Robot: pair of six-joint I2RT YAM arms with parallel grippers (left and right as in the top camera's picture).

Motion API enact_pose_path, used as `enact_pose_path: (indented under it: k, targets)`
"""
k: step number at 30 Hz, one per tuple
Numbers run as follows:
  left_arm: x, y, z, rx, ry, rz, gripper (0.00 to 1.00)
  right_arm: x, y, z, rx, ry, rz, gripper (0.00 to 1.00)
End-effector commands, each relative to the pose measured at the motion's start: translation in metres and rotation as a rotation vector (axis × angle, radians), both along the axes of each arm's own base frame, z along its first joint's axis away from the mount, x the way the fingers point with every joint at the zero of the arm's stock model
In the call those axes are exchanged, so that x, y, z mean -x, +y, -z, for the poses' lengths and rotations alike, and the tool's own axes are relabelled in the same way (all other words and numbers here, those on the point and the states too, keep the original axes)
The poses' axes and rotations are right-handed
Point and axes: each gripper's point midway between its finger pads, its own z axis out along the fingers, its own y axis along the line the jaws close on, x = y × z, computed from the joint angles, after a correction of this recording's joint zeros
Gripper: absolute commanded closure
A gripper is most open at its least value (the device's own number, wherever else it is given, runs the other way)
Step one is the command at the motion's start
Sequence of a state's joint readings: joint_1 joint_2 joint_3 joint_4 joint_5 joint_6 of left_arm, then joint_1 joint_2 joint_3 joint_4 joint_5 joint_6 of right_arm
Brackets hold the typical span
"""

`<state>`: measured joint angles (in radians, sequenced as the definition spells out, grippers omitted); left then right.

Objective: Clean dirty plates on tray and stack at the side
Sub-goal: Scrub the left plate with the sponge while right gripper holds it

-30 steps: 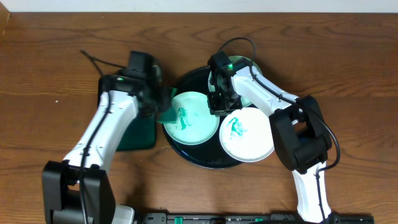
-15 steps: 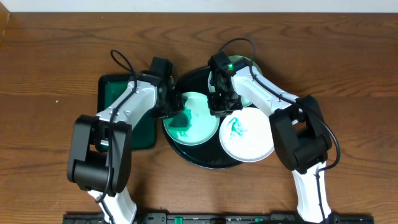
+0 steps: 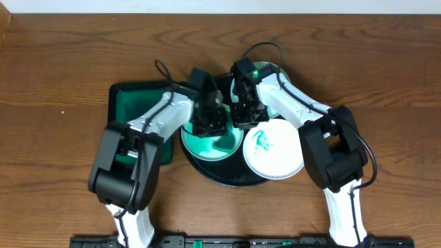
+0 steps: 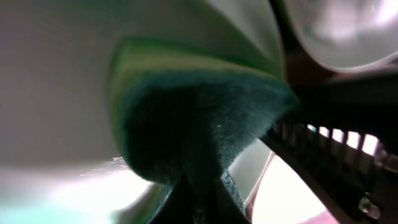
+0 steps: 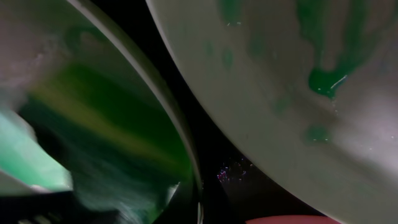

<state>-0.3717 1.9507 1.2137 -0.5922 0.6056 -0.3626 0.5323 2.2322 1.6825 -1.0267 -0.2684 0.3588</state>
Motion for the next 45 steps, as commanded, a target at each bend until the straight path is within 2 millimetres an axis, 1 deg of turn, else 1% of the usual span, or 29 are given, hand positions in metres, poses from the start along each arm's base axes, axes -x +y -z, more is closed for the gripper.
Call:
enact_pose_path:
  k: [1, 4, 6, 7, 8, 11, 14, 17, 19, 21, 23, 25, 26, 27, 30, 33, 35, 38, 40, 42, 45]
  targets:
    - [0.010, -0.006, 0.005, 0.048, 0.057, 0.011, 0.93, 0.013, 0.001, 0.019, 0.012, 0.063, -0.024, 0.99]
    - [0.001, 0.012, 0.012, -0.017, 0.041, -0.032, 0.93, 0.014, 0.000, 0.019, 0.014, 0.066, -0.024, 0.99]
    - [-0.005, 0.034, 0.019, -0.098, 0.037, -0.076, 0.93, 0.015, 0.000, 0.019, 0.016, 0.069, -0.024, 0.99]
    - [-0.009, 0.056, 0.025, -0.189, 0.035, -0.116, 0.93, 0.015, 0.000, 0.019, 0.016, 0.069, -0.024, 0.99]
    - [-0.010, 0.067, 0.028, -0.236, 0.032, -0.129, 0.93, 0.015, 0.000, 0.019, 0.016, 0.069, -0.024, 0.99]
    - [-0.011, 0.118, 0.037, -0.456, 0.023, -0.180, 0.93, 0.015, 0.000, 0.019, 0.016, 0.069, -0.024, 0.99]
    - [-0.009, 0.158, 0.038, -0.629, 0.029, -0.236, 0.93, 0.015, 0.000, 0.019, 0.016, 0.068, -0.024, 0.99]
    - [-0.007, 0.178, 0.036, -0.726, 0.035, -0.292, 0.93, 0.015, 0.000, 0.019, 0.015, 0.067, -0.024, 0.99]
    - [-0.006, 0.187, 0.034, -0.782, 0.034, -0.335, 0.93, 0.014, 0.000, 0.019, 0.014, 0.066, -0.024, 0.99]
    - [-0.005, 0.192, 0.033, -0.814, 0.035, -0.378, 0.93, 0.014, 0.000, 0.019, 0.015, 0.066, -0.024, 0.99]
    - [-0.006, 0.189, 0.033, -0.805, 0.037, -0.391, 0.93, 0.014, 0.000, 0.019, 0.015, 0.066, -0.024, 0.99]
    - [-0.006, 0.173, 0.036, -0.735, 0.039, -0.344, 0.93, 0.014, 0.000, 0.019, 0.014, 0.066, -0.024, 0.99]
    - [-0.008, 0.154, 0.038, -0.640, 0.037, -0.281, 0.93, 0.014, 0.000, 0.019, 0.014, 0.065, -0.025, 0.99]
    - [-0.008, 0.146, 0.038, -0.605, 0.034, -0.256, 0.93, 0.014, 0.000, 0.019, 0.014, 0.065, -0.025, 0.99]
    - [-0.010, 0.100, 0.036, -0.402, 0.000, -0.113, 0.93, 0.014, 0.000, 0.019, 0.014, 0.065, -0.028, 0.99]
    - [-0.009, 0.060, 0.030, -0.259, -0.026, -0.031, 0.93, 0.014, 0.000, 0.019, 0.014, 0.064, -0.029, 0.99]
    - [-0.006, 0.040, 0.026, -0.203, -0.040, 0.005, 0.93, 0.014, 0.000, 0.019, 0.013, 0.064, -0.032, 0.99]
    - [0.000, 0.015, 0.023, -0.155, -0.057, 0.059, 0.93, 0.015, 0.000, 0.019, 0.015, 0.067, -0.033, 0.99]
    - [0.005, 0.004, 0.022, -0.138, -0.061, 0.087, 0.93, 0.016, -0.001, 0.019, 0.015, 0.069, -0.038, 0.99]
    - [0.011, -0.006, 0.021, -0.127, -0.061, 0.112, 0.93, 0.016, -0.001, 0.019, 0.015, 0.068, -0.042, 0.99]
    - [0.017, -0.013, 0.021, -0.124, -0.059, 0.137, 0.93, 0.016, -0.001, 0.019, 0.014, 0.068, -0.042, 0.99]
